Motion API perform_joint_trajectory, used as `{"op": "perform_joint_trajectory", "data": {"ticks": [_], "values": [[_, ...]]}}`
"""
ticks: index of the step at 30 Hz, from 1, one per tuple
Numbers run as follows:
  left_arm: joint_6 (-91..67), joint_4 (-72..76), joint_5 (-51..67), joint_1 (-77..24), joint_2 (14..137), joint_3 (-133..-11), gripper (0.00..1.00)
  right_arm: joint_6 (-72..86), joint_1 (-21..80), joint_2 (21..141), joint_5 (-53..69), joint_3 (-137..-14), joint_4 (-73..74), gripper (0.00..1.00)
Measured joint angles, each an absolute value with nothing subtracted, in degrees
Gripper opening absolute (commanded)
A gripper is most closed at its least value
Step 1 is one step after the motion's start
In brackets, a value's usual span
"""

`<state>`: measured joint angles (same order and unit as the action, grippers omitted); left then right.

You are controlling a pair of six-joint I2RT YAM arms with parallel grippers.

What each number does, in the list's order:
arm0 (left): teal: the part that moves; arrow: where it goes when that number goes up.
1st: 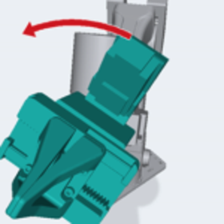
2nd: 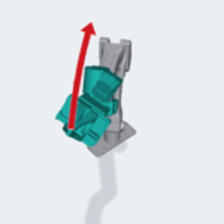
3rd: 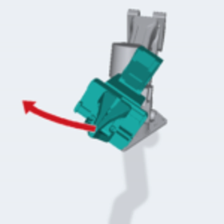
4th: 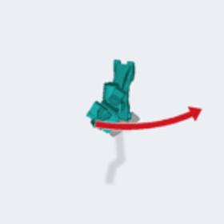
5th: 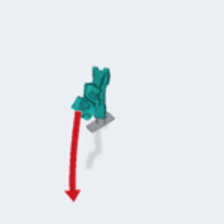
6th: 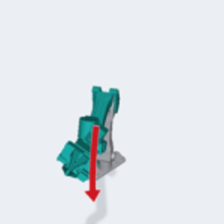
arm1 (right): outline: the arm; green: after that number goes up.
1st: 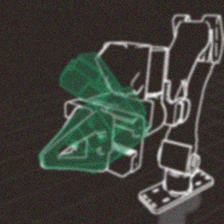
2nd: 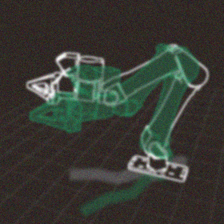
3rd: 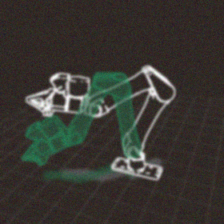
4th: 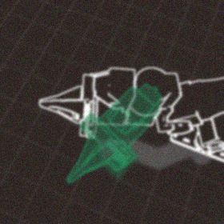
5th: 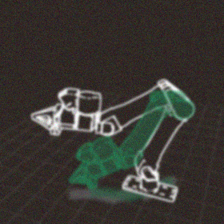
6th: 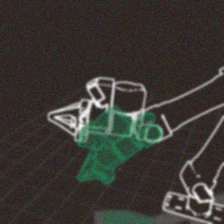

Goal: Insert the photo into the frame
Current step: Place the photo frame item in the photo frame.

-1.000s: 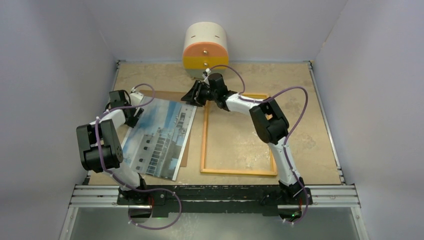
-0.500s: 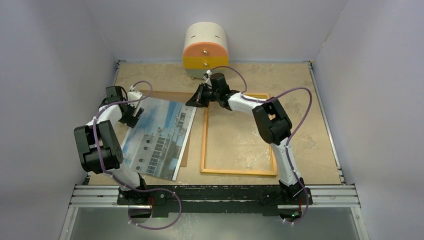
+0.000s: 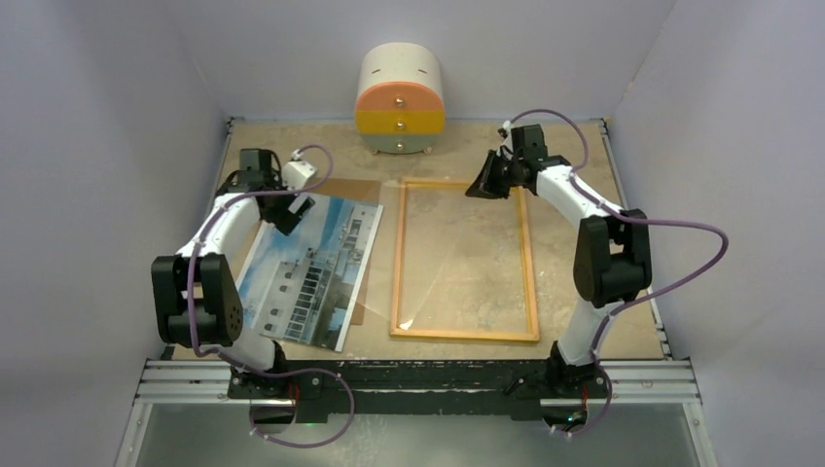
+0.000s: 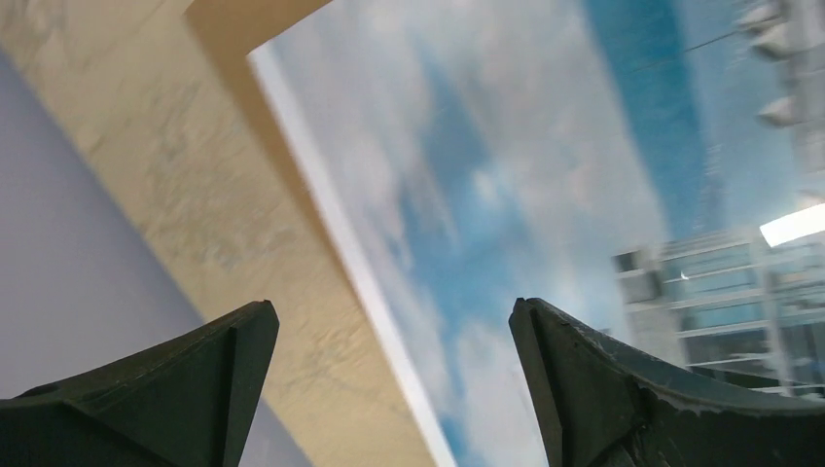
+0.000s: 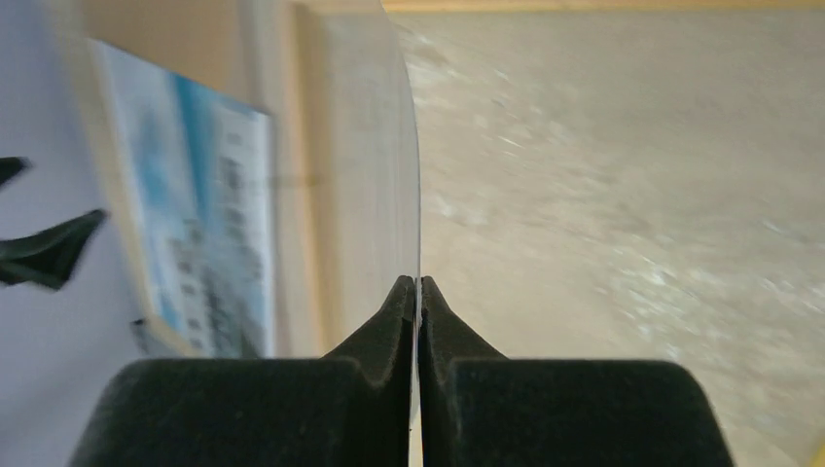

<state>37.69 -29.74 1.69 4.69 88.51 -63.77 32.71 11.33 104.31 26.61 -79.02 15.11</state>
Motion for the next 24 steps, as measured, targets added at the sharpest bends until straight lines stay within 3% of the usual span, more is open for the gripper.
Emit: {"op": "perform_joint_trajectory", "data": {"ticks": [4, 6, 8, 11, 17, 24], "values": [[36.49, -29.80, 1.23, -2.35, 88.66, -63.35, 1.00, 27.03, 12.08, 106.45, 18.85, -79.15, 22.15, 0.00], [36.14, -29.30, 0.78, -5.52, 88.82, -63.35, 1.00, 25.19, 12.38, 108.55, 15.35, -80.44, 25.39, 0.21], [36.05, -28.36, -0.36, -8.93, 89.32, -63.35, 1.00, 23.81, 12.51, 110.89, 12.23, -82.65, 27.77, 0.50], [36.05, -27.07, -1.85, -13.10, 91.68, -63.77, 1.00, 23.00, 12.29, 112.53, 8.40, -84.29, 29.17, 0.72], [36.16, -25.69, -5.69, -14.17, 97.82, -64.79, 1.00, 25.19, 10.76, 110.61, 7.05, -81.91, 27.92, 0.91], [36.21, -24.12, -7.77, -14.00, 98.45, -64.84, 1.00, 31.27, 9.89, 97.27, 9.72, -66.92, 22.48, 0.95]]}}
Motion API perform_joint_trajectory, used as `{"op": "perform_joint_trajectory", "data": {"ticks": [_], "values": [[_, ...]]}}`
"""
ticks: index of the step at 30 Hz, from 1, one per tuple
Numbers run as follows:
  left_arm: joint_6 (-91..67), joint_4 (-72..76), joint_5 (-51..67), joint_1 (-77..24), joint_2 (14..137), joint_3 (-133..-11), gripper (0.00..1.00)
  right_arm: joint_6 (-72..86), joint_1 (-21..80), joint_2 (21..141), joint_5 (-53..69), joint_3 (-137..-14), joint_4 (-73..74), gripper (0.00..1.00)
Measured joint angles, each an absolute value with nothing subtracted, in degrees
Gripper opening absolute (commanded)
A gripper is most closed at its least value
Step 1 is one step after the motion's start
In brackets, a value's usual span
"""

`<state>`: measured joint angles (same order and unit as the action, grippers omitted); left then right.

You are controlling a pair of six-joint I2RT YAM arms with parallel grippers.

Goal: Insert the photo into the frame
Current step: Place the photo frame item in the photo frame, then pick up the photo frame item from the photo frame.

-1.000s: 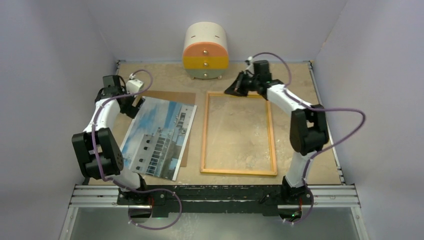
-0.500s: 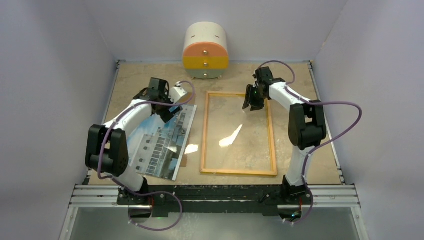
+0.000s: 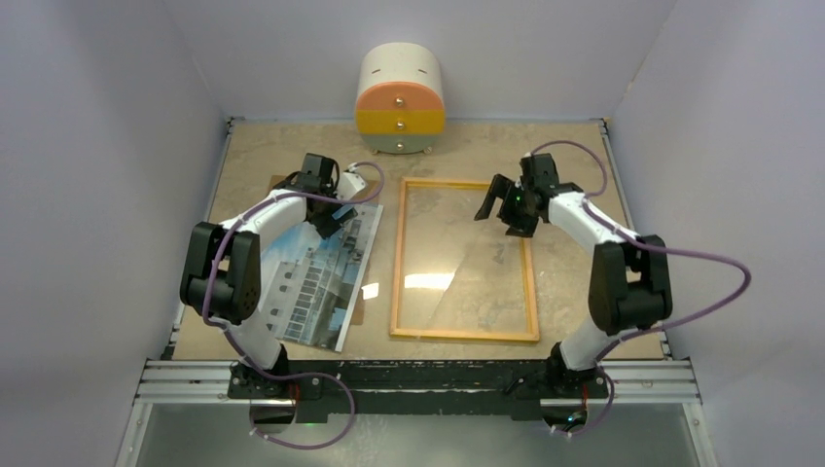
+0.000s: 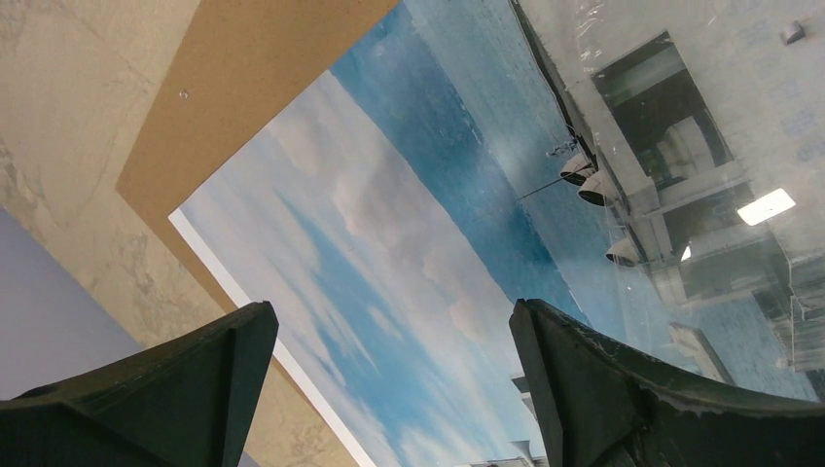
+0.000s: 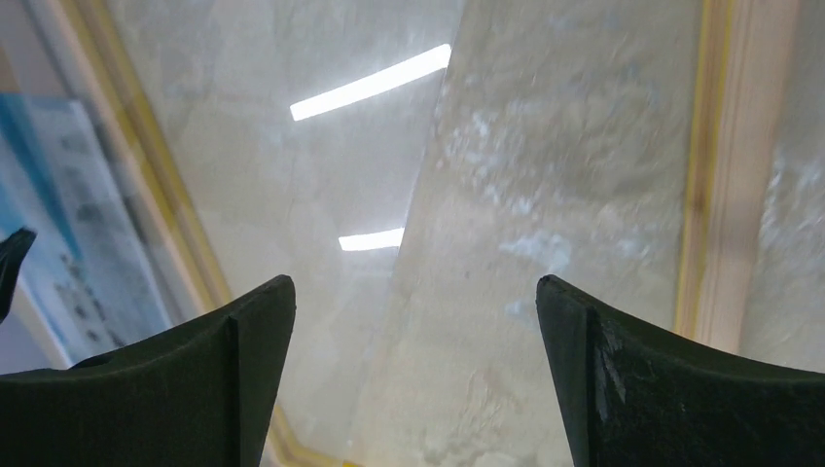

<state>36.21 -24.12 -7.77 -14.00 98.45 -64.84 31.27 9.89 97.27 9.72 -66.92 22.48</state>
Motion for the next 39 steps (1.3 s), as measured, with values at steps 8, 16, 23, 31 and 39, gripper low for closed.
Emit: {"op": "perform_joint_trajectory", "data": {"ticks": [8, 16, 23, 31, 39], "values": [[36.05, -22.85, -7.75, -14.00, 99.18, -64.82, 1.00, 41.80, 11.79, 84.18, 20.14, -46.68, 10.94, 0.90], [36.05, -22.76, -7.70, -14.00, 99.59, -64.60, 1.00, 52.64, 18.65, 83.35, 23.94, -35.20, -2.68, 0.86], [36.07, -22.65, -7.51, -14.02, 99.66, -62.67, 1.00, 62.26, 24.23, 86.63, 23.42, -30.20, -20.78, 0.80], [36.21, -21.32, -7.49, -14.17, 100.53, -62.13, 1.00, 72.29, 27.46, 87.85, 17.47, -22.46, -38.57, 0.63], [36.91, -20.56, -7.31, -14.61, 100.77, -62.11, 1.00, 81.49, 29.02, 97.10, 13.32, -16.29, -65.69, 0.36]]}}
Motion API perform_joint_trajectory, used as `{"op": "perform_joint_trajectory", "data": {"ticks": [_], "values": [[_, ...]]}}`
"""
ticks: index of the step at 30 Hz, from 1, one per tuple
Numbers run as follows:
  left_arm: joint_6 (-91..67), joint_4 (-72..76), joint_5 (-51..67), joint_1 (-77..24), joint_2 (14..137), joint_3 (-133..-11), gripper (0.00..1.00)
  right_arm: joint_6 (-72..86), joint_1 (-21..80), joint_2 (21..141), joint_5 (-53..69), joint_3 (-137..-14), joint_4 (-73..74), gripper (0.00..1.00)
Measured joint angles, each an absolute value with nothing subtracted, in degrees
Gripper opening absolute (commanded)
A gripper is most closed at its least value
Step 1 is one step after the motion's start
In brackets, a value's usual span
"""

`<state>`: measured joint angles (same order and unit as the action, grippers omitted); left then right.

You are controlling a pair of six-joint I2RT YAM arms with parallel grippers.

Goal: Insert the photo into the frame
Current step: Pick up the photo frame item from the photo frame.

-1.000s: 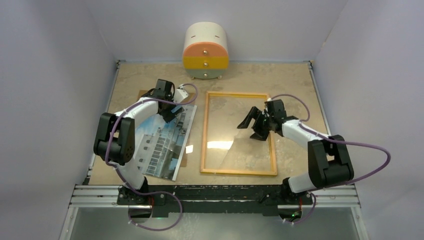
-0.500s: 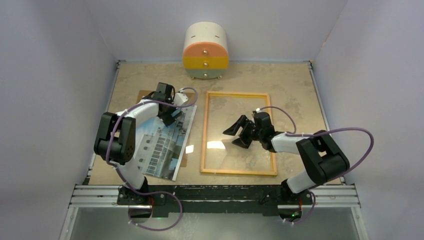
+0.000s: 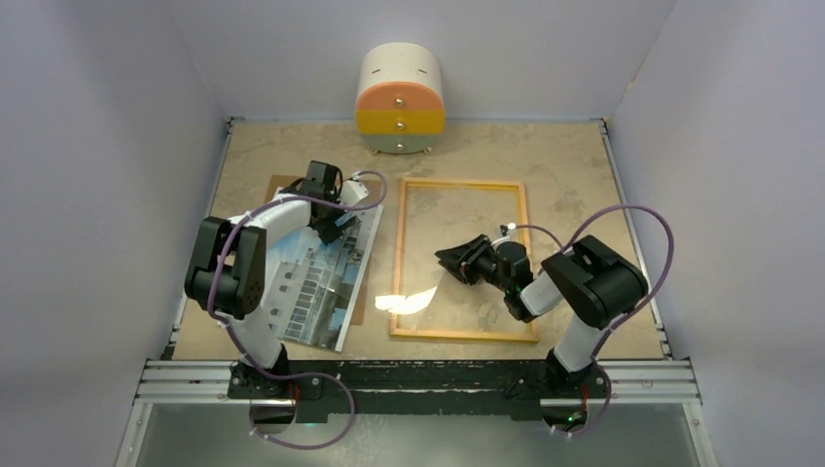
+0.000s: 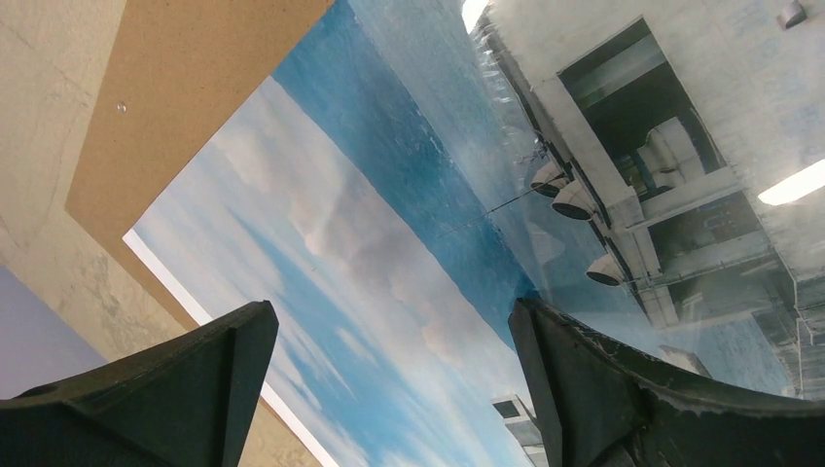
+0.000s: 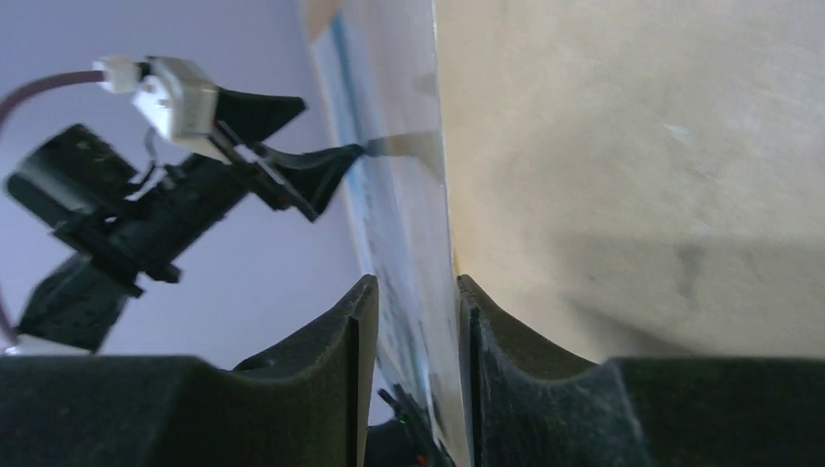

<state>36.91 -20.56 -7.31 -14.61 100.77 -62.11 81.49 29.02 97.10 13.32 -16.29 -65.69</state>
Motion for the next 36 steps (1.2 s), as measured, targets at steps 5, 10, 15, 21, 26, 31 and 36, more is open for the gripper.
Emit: {"op": "perform_joint_trajectory", "data": {"ticks": [5, 10, 15, 21, 26, 31, 36], "values": [[37.34, -20.40, -7.29, -14.70, 100.88, -62.11, 1.00, 85.01, 30.20, 103.70, 12.99, -17.56, -78.96, 0.42], [37.76, -20.43, -7.11, -14.72, 100.90, -62.11, 1.00, 85.56, 30.81, 104.31, 12.99, -18.65, -81.62, 0.10], [38.30, -21.08, -6.83, -14.74, 100.88, -62.50, 1.00, 79.05, 30.06, 94.96, 13.87, -22.09, -64.86, 0.00], [37.04, -28.95, -4.19, -14.83, 100.88, -67.64, 1.00, 62.33, 23.09, 81.87, 20.47, -36.32, -32.91, 0.00], [34.33, -32.21, 0.12, -14.96, 100.71, -74.43, 1.00, 45.69, 12.97, 83.50, 28.16, -47.75, -6.13, 0.00], [32.56, -33.47, 2.26, -16.23, 100.62, -75.11, 1.00, 33.89, 11.57, 84.97, 27.77, -53.21, 13.91, 0.00], [30.72, -33.95, 3.75, -18.33, 100.62, -75.11, 1.00, 27.81, 9.89, 82.70, 25.85, -56.73, 24.56, 0.00]]}}
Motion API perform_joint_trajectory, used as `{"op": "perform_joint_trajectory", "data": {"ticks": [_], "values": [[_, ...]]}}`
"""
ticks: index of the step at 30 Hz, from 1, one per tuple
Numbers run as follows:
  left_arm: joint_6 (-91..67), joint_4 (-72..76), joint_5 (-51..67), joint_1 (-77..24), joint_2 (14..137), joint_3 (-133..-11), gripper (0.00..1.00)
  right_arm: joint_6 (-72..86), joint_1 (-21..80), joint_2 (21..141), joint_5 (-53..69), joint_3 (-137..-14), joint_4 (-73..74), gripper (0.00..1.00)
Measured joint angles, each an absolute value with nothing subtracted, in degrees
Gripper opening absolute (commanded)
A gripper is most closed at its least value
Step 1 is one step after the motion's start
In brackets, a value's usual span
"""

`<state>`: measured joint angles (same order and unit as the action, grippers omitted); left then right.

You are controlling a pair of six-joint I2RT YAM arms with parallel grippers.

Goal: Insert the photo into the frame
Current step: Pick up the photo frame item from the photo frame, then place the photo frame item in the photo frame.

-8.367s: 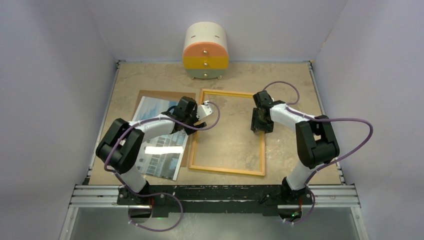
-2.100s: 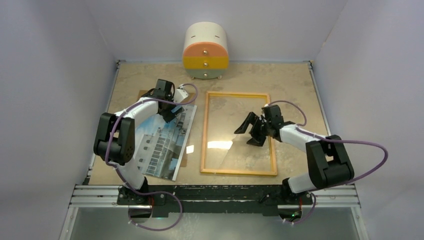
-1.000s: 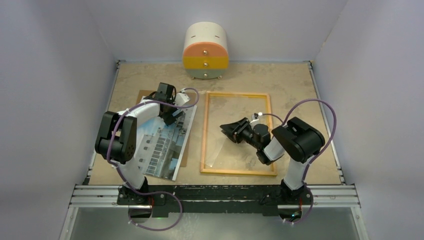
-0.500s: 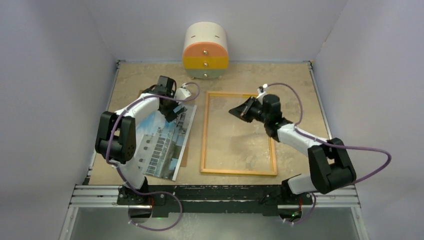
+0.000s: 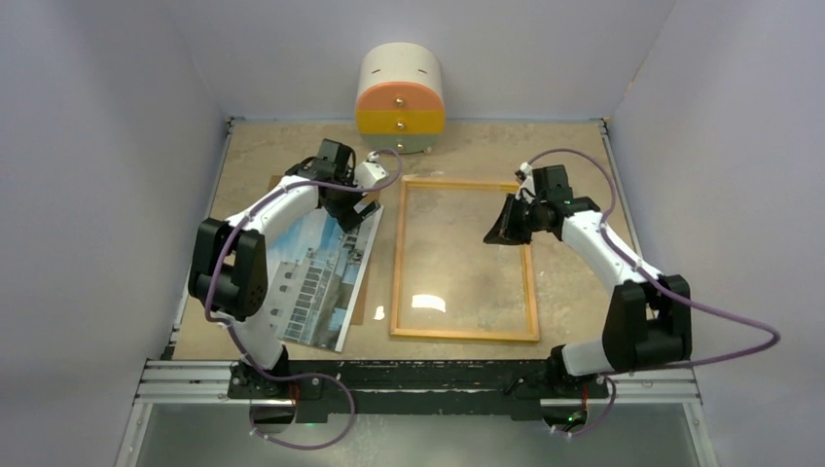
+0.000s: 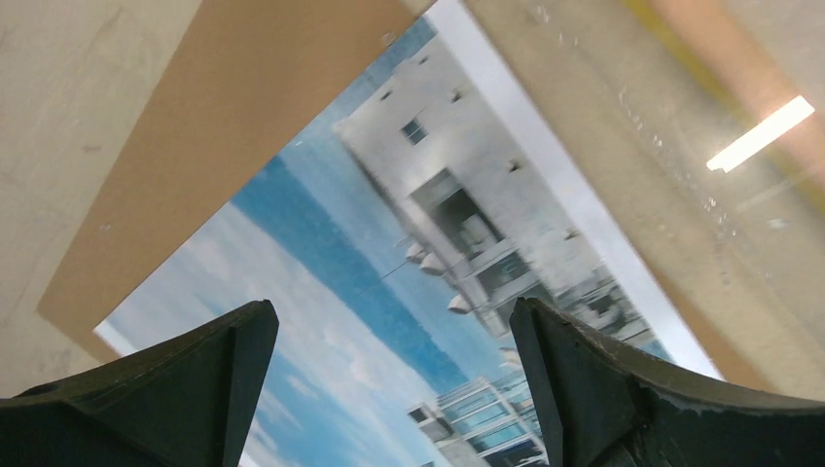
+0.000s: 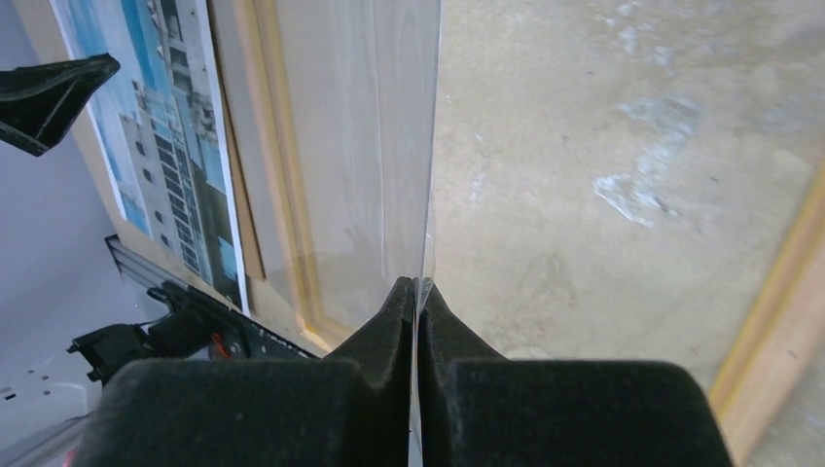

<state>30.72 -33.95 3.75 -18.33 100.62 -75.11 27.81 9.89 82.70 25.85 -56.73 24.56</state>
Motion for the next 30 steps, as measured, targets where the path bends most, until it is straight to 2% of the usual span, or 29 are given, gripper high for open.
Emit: {"op": "perform_joint_trajectory", "data": {"ticks": [13, 30], "values": [[22.79, -33.91, 10.02, -26.55, 109.45, -81.78, 1.00, 25.43, 2.52, 68.07, 20.88, -56.71, 34.87, 0.00], [18.52, -31.90, 11.66, -30.41, 114.78, -84.05, 0.95, 25.45, 2.17, 66.57, 22.26, -50.74, 34.76, 0.00]]}}
